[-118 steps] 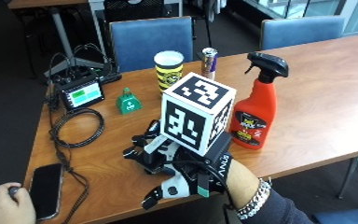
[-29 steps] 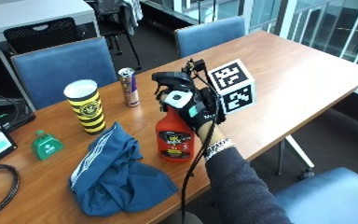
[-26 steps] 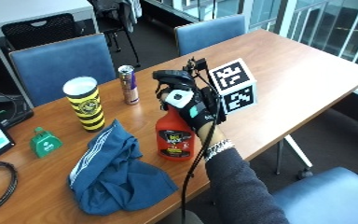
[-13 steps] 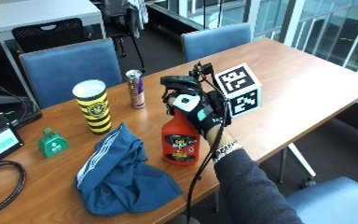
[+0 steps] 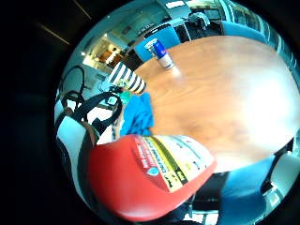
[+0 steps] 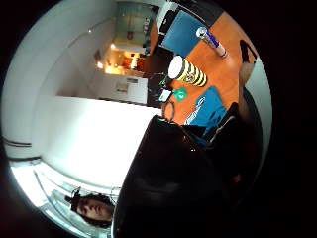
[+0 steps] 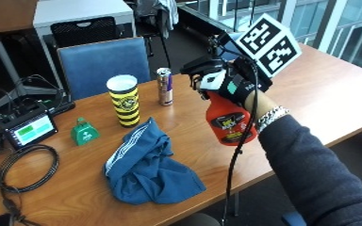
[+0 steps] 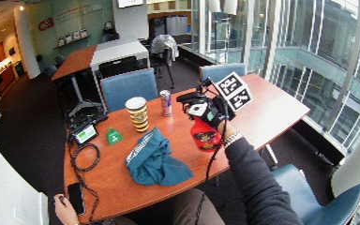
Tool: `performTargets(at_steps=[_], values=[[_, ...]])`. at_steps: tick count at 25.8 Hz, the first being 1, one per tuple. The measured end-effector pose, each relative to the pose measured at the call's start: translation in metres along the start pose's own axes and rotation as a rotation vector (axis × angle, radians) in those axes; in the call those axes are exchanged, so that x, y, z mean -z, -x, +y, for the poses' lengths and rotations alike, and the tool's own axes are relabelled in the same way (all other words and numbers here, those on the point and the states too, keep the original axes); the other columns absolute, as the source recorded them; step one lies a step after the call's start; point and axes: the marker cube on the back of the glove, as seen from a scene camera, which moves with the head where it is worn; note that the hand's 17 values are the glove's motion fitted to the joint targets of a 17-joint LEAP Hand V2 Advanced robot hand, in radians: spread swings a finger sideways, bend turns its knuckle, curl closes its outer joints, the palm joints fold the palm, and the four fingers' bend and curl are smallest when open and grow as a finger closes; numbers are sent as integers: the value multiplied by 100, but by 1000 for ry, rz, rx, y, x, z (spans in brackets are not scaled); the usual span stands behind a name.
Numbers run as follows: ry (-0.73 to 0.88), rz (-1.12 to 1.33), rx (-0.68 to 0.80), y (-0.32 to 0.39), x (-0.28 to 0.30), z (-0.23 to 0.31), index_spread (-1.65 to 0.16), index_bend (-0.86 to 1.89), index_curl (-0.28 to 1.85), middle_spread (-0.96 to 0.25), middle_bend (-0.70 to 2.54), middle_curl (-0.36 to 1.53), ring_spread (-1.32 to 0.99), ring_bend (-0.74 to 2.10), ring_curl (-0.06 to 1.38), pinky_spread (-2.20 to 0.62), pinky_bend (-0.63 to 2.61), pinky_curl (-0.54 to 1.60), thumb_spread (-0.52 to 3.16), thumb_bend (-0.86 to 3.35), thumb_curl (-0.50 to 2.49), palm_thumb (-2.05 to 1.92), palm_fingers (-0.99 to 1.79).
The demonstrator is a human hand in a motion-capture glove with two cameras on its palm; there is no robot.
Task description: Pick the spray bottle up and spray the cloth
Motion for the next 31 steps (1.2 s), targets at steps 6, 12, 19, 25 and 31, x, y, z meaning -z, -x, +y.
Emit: performTargets(at_steps=[6, 12, 19, 25, 31], values=[[62, 170, 13, 18, 25, -6, -34, 21, 56, -23, 49, 54, -23, 65, 47, -32, 38, 39, 23, -3, 72, 102, 136], [158, 358, -11, 41, 29, -2, -34, 21, 57, -22, 54, 55, -22, 65, 47, -32, 37, 39, 21, -3, 73, 102, 137], [290, 641, -21, 71, 12, -2, -33, 21, 59, -22, 55, 54, -23, 66, 46, -32, 37, 39, 21, -3, 74, 102, 137], [473, 1029, -37, 70, -48, 1, -33, 21, 59, -22, 55, 54, -23, 66, 47, -32, 37, 40, 20, -3, 75, 102, 136], [557, 1223, -53, 34, -93, 11, -33, 20, 60, -22, 56, 53, -23, 67, 46, -32, 37, 40, 21, -3, 76, 101, 136]])
